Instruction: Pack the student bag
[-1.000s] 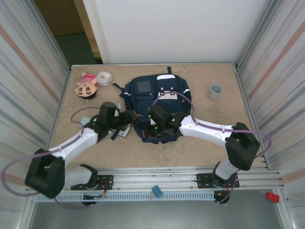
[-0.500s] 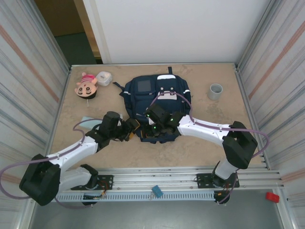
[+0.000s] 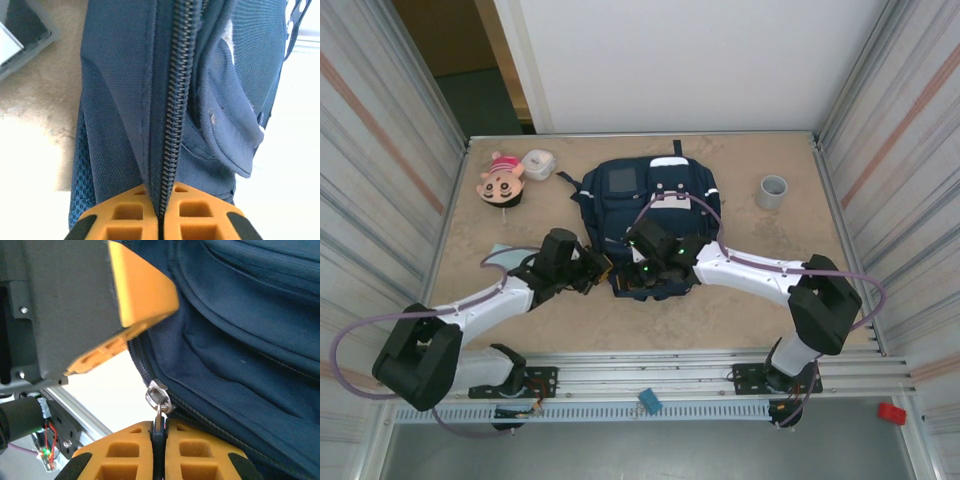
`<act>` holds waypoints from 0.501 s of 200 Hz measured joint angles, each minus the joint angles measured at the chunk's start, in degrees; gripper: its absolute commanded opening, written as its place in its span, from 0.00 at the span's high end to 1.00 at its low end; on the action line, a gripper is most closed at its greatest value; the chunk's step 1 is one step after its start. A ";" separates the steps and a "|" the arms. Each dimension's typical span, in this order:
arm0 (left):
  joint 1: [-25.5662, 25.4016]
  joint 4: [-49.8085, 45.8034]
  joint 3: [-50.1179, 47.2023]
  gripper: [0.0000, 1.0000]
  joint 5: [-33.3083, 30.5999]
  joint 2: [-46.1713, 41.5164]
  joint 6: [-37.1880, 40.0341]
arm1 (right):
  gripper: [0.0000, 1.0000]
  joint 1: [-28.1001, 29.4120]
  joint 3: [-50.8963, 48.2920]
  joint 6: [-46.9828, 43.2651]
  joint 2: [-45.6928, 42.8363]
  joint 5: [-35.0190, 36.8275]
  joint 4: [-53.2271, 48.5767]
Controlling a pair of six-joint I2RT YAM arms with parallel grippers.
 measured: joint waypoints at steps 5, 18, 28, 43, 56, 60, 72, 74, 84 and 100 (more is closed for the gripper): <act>0.44 -0.59 -0.02 1.00 0.20 -0.28 0.50 | 1.00 -0.57 -0.72 -0.28 -0.70 -0.24 -0.20; 2.08 -1.84 -0.22 1.00 0.57 -1.42 1.16 | 1.00 -2.67 -2.93 -1.29 -3.21 -1.14 -0.87; 3.61 -2.73 -0.48 1.00 0.79 -2.58 1.57 | 1.00 -4.66 -4.68 -2.21 -5.38 -1.88 -1.68; 5.64 -3.85 -0.90 1.00 1.36 -4.57 2.27 | 1.00 -8.24 -7.21 -3.65 -8.63 -3.32 -2.73; 6.64 -4.76 -1.07 1.00 2.03 -6.14 3.06 | 1.00 -11.04 -9.01 -4.98 -10.75 -4.94 -3.45; 6.84 -4.96 -1.09 1.00 2.21 -6.49 3.13 | 1.00 -11.93 -9.55 -5.51 -11.28 -5.73 -3.56; 7.37 -5.73 -1.09 1.00 2.78 -7.52 3.69 | 1.00 -14.25 -10.86 -6.80 -12.48 -7.43 -3.89; 7.43 -5.77 -1.09 1.00 2.89 -7.58 3.74 | 1.00 -14.60 -11.04 -7.06 -12.66 -7.76 -3.91; 7.56 -6.05 -1.09 1.00 3.54 -7.91 4.24 | 1.00 -16.20 -11.65 -7.91 -13.33 -9.20 -4.28; 7.56 -6.64 -1.09 0.90 4.11 -8.15 5.05 | 1.00 -18.10 -11.85 -9.42 -13.97 -10.97 -4.87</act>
